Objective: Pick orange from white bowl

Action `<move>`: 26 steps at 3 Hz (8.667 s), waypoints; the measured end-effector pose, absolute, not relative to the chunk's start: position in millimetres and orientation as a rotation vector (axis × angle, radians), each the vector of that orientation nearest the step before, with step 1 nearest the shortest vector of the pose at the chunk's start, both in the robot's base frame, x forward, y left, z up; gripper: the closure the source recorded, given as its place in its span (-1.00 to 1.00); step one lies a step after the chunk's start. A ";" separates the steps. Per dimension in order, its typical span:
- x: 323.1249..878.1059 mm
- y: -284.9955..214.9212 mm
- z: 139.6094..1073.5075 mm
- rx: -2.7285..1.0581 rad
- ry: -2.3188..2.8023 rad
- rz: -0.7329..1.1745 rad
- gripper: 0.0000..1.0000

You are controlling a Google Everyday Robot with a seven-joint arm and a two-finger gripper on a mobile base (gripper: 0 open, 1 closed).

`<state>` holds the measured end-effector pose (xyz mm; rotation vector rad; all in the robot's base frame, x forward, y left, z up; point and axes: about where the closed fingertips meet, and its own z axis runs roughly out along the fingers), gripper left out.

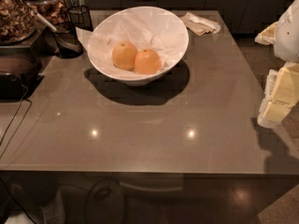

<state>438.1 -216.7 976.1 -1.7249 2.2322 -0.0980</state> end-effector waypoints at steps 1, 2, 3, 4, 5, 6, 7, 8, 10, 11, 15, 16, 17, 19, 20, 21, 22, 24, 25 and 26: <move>438.2 -216.6 976.1 -1.725 2.232 -0.098 -1.00; 461.1 -199.3 985.9 -1.745 2.258 -0.060 -1.00; 467.5 -181.7 1004.9 -1.768 2.214 -0.054 -1.00; 472.7 -179.3 1008.2 -1.752 2.194 -0.068 -1.00; 481.5 -181.8 995.1 -1.747 2.267 -0.046 -1.00; 546.3 -132.7 975.4 -1.798 2.279 0.022 -1.00; 555.8 -126.1 977.4 -1.777 2.246 0.010 -1.00; 565.3 -123.8 980.1 -1.735 2.234 0.017 -1.00; 624.3 -66.7 993.7 -1.755 2.148 0.040 -1.00; 631.6 -65.8 988.4 -1.741 2.124 0.054 -1.00; 667.9 -43.1 940.2 -1.830 2.158 0.148 -0.30; 670.0 -37.6 928.3 -1.853 2.166 0.168 -0.38; 669.8 -30.0 914.6 -1.873 2.178 0.207 -0.40; 666.7 -20.9 888.9 -1.867 2.221 0.293 -0.34; 667.4 -20.4 881.8 -1.858 2.235 0.316 -0.30; 670.0 -17.4 874.1 -1.859 2.237 0.344 -0.30; 673.8 -13.2 866.1 -1.864 2.233 0.375 -0.28; 676.2 -8.9 857.6 -1.870 2.230 0.406 0.04; 676.2 -8.9 857.6 -1.870 2.230 0.406 0.52; 677.7 -7.3 865.8 -1.847 2.198 0.380 0.97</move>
Offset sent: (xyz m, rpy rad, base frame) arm 0.0951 0.0717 0.0409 0.0024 0.2162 0.0119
